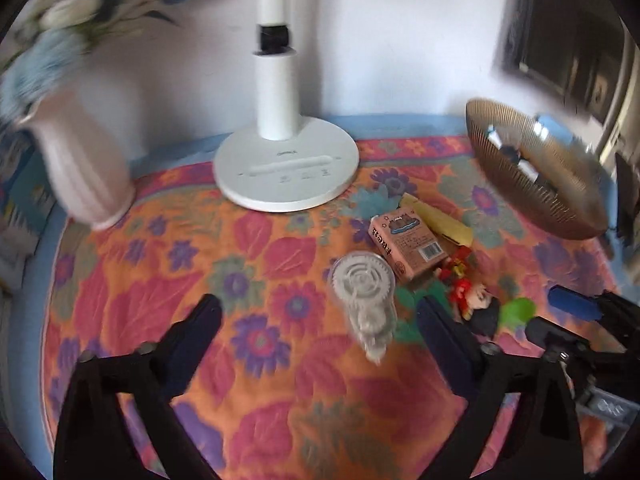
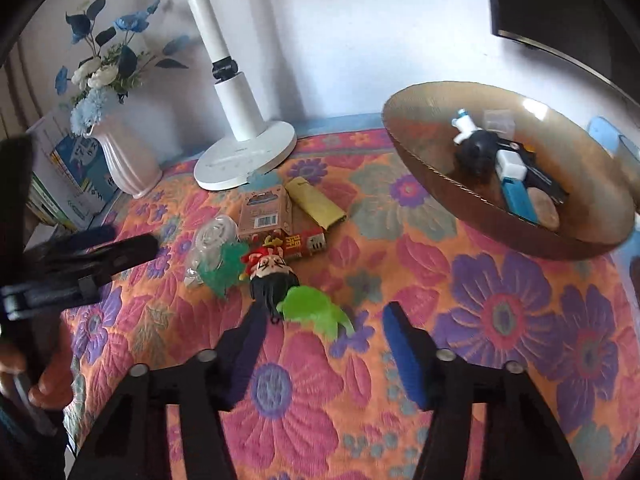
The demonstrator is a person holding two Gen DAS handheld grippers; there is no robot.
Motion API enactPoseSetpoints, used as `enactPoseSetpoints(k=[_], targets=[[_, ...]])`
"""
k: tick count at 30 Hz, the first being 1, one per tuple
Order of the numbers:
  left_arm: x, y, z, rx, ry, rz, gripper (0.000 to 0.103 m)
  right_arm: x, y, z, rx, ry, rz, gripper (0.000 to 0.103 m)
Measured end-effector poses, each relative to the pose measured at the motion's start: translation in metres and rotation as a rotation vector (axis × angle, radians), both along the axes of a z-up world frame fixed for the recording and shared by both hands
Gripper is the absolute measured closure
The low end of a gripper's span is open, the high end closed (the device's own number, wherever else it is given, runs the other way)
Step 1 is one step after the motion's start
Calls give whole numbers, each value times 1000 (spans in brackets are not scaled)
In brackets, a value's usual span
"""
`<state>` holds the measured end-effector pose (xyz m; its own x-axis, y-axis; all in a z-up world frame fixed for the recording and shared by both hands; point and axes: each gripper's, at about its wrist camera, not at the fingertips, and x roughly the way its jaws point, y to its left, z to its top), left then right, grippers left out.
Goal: Organize rigid objects
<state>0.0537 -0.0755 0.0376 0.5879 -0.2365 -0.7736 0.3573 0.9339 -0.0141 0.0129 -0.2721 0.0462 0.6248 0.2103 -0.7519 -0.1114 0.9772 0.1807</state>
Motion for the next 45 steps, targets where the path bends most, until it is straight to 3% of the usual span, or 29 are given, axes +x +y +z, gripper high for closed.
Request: enactPoseSetpoints(k=[2, 7, 14, 19, 23, 25, 27, 30, 34, 40, 42, 44, 45], targets=[[3, -9, -11, 26, 15, -39, 23, 2, 2, -2, 8, -13, 26, 48], [17, -15, -28, 22, 44, -61, 26, 11, 7, -13, -31, -14, 44, 48], [30, -19, -39, 9, 63, -50, 27, 15, 4, -20, -8, -23, 46, 48], [21, -11, -34, 6, 50, -51, 37, 12, 11, -24, 9, -12, 112, 48], [25, -23, -36, 30, 41, -61, 56, 16, 17, -31, -10, 10, 128, 47], [16, -25, -33, 69, 16, -74, 57, 15, 13, -29, 13, -10, 120, 65], [8, -13, -33, 56, 19, -60, 57, 12, 6, -25, 34, -42, 103, 86], [-6, 27, -33, 0, 35, 0, 57, 11, -7, -26, 121, -41, 103, 93], [-35, 75, -22, -95, 56, 9, 57, 3, -8, -20, 137, -77, 116, 93], [-64, 66, -35, -34, 56, -55, 57, 6, -15, -28, 137, 1, 42, 89], [-65, 62, -38, -17, 55, -55, 51, 0, -14, -25, 143, 19, 53, 88], [-69, 59, -38, 5, 50, -60, 35, -4, -12, -26, 162, 62, 72, 76], [-71, 59, -38, 6, 52, -55, 30, -4, -11, -27, 172, 90, 82, 63]])
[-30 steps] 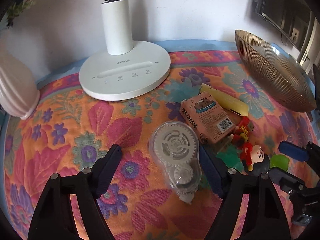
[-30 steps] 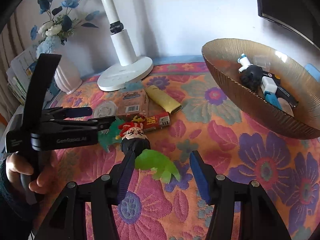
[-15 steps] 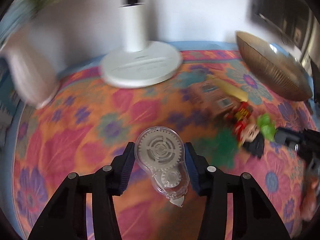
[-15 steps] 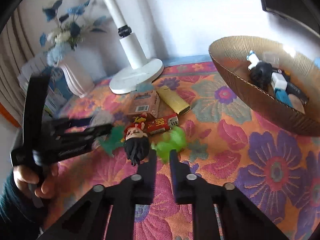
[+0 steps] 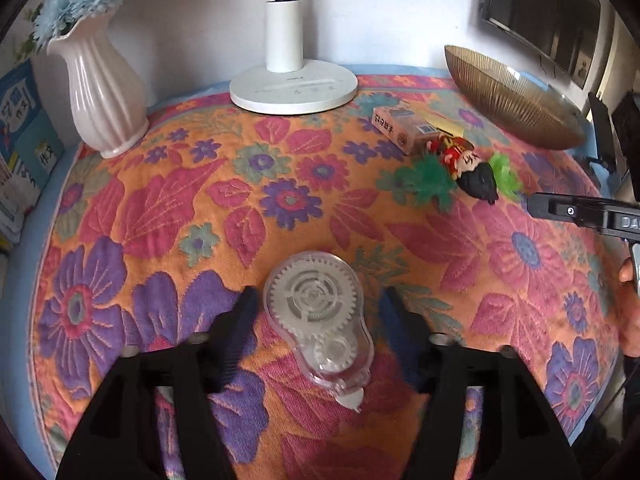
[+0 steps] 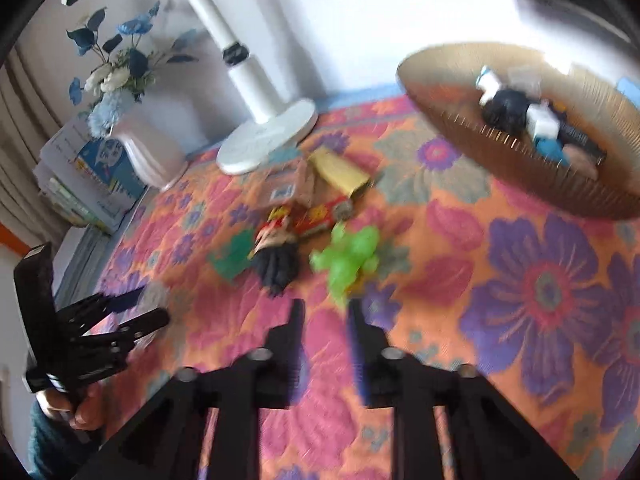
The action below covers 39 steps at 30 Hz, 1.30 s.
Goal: Organize rigid objects
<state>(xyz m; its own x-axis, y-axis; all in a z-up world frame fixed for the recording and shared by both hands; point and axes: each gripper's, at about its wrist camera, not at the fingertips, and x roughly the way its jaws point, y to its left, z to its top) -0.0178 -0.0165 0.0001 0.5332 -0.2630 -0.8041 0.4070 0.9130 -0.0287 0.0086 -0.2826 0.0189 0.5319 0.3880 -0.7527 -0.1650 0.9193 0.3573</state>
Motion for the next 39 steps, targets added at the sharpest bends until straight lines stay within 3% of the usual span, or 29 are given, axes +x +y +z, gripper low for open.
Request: enactPoseSetpoints(k=[1, 9, 14, 16, 18, 21, 22, 24, 26, 31, 36, 39], targets=[[-1, 1, -1, -9, 0, 8, 28, 1, 2, 0, 4, 26, 8, 57], [-9, 8, -1, -38, -5, 67, 29, 37, 13, -5, -99, 39, -101, 56], [-4, 2, -1, -5, -18, 69, 57, 45, 28, -9, -242, -27, -137, 56], [-5, 0, 0, -4, -29, 63, 57, 43, 33, -10, -291, -53, -133, 66], [-8, 1, 2, -11, -44, 57, 57, 39, 35, -9, -307, -65, -123, 67], [-16, 6, 16, -95, -70, 42, 57, 26, 28, -2, -253, -91, -113, 67], [-18, 7, 24, -145, -68, 31, 57, 18, 26, 5, -233, -118, -105, 67], [-21, 1, 37, -171, -92, 16, 57, 5, 26, 16, -265, -159, -104, 67], [-24, -13, 55, -166, -134, -8, 57, -9, 29, 30, -322, -211, -102, 67], [-21, -52, 94, -164, -215, -62, 57, -24, 12, 70, -301, -266, -116, 67], [-5, -99, 133, -152, -282, -122, 57, -23, -40, 119, -284, -334, -210, 67], [10, -141, 152, -153, -321, -117, 57, -14, -77, 142, -336, -342, -347, 67]])
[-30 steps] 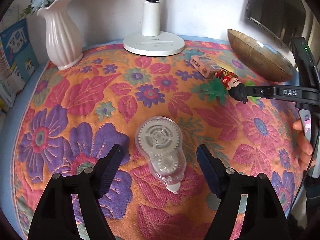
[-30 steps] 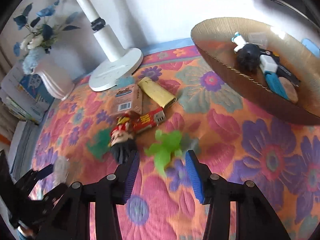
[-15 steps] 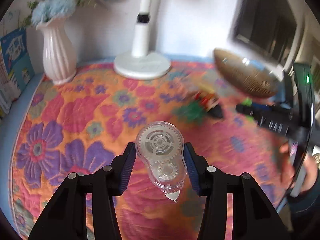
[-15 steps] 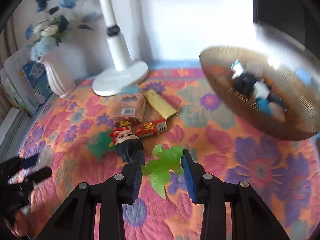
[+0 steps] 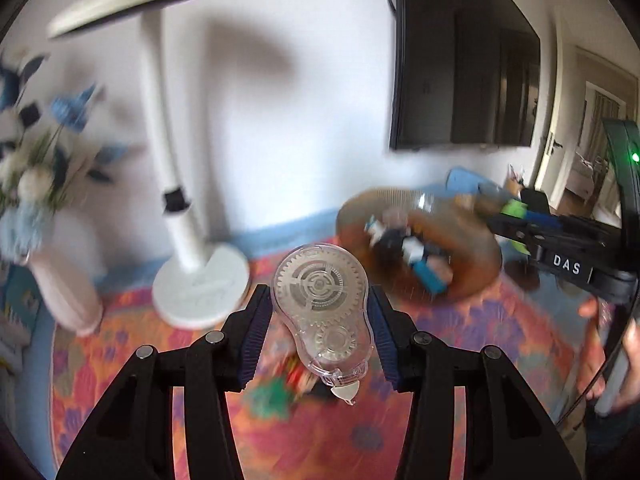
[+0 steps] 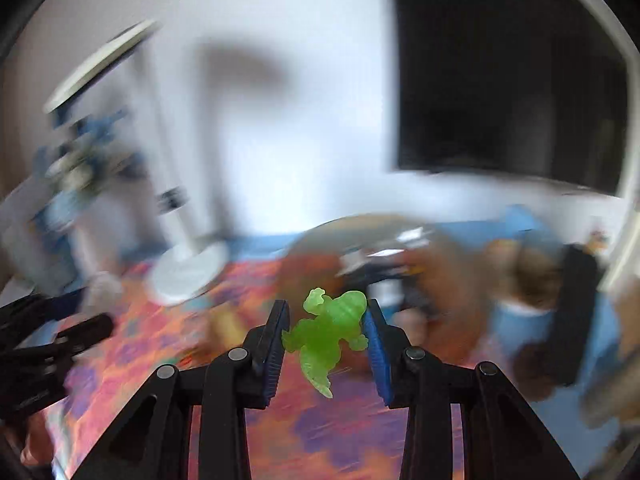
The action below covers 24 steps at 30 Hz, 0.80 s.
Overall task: Organize rigid objects
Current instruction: 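Carry the gear tape and green frog into the amber bowl and open both tools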
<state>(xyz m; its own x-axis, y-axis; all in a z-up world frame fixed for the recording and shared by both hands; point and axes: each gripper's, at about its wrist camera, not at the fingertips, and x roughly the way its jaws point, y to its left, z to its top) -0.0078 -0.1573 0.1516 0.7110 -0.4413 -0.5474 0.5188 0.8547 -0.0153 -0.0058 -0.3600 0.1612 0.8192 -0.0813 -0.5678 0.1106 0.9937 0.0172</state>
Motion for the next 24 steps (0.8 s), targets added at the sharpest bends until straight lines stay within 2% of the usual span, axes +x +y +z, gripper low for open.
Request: enactPoseSetpoints(k=[1, 2, 5, 9, 13, 19, 21, 22, 23, 24], targets=[[5, -11, 0, -7, 8, 0, 57, 2, -13, 6, -26, -1, -79, 67], [10, -21, -2, -15, 22, -5, 57, 4, -22, 8, -26, 1, -112, 67], [28, -58, -10, -9, 58, -19, 57, 12, -49, 4, 63, 9, -119, 67], [41, -98, -28, -5, 100, -54, 57, 27, -72, -21, 103, 67, -166, 67], [50, -121, -47, 22, 129, -67, 57, 40, -87, -47, 144, 123, -164, 67], [62, -132, -56, 31, 168, -54, 57, 53, -102, -58, 163, 152, -169, 67], [64, -134, -55, 32, 168, -48, 46, 58, -105, -61, 160, 159, -180, 66], [64, -132, -52, 22, 160, -41, 32, 59, -106, -61, 152, 154, -194, 61], [62, -127, -48, 6, 141, -27, 26, 58, -107, -60, 148, 145, -204, 57], [61, -123, -45, -3, 128, -19, 26, 55, -108, -59, 151, 134, -212, 49]])
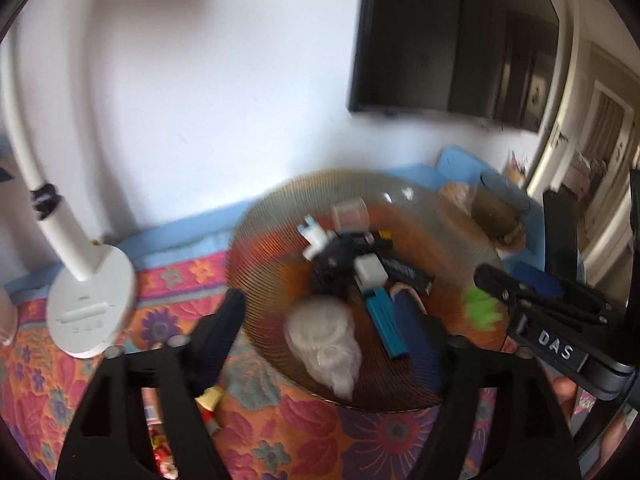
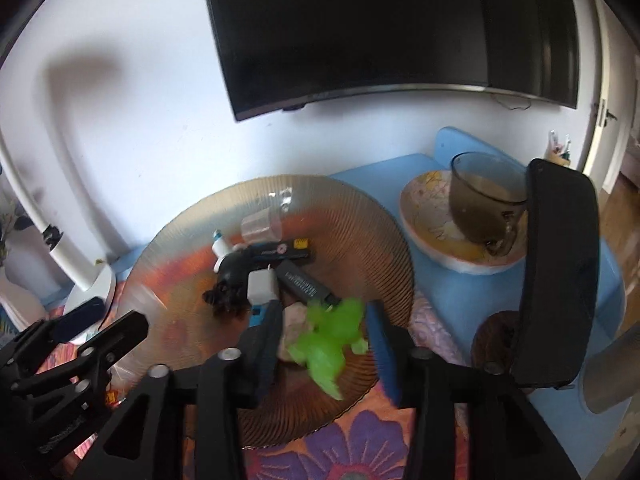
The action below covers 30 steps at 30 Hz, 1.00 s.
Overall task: Organize rigid objects
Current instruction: 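Carry the gear tape and green frog into the amber bowl and open both tools, then move both tools back over the cloth toward the doll and green figure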
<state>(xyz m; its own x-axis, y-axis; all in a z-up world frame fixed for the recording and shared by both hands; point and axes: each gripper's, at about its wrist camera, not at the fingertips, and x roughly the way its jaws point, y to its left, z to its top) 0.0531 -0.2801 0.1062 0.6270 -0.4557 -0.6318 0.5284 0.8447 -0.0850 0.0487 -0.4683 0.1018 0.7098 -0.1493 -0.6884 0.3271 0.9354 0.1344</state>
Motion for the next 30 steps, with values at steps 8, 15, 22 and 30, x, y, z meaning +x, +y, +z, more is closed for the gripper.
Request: enactPoseSetpoints(k=[8, 15, 22, 30], targets=[[-24, 65, 36, -44, -73, 72, 26, -22, 9, 15, 30, -60, 19, 45], [-50, 140, 55, -104, -79, 170, 26, -44, 64, 42, 6, -99, 156, 45], [-78, 219, 15, -102, -29, 304, 17, -63, 142, 18, 28, -72, 321, 41], [-68, 267, -88, -77, 173, 399, 17, -60, 193, -68, 6, 59, 446, 41]])
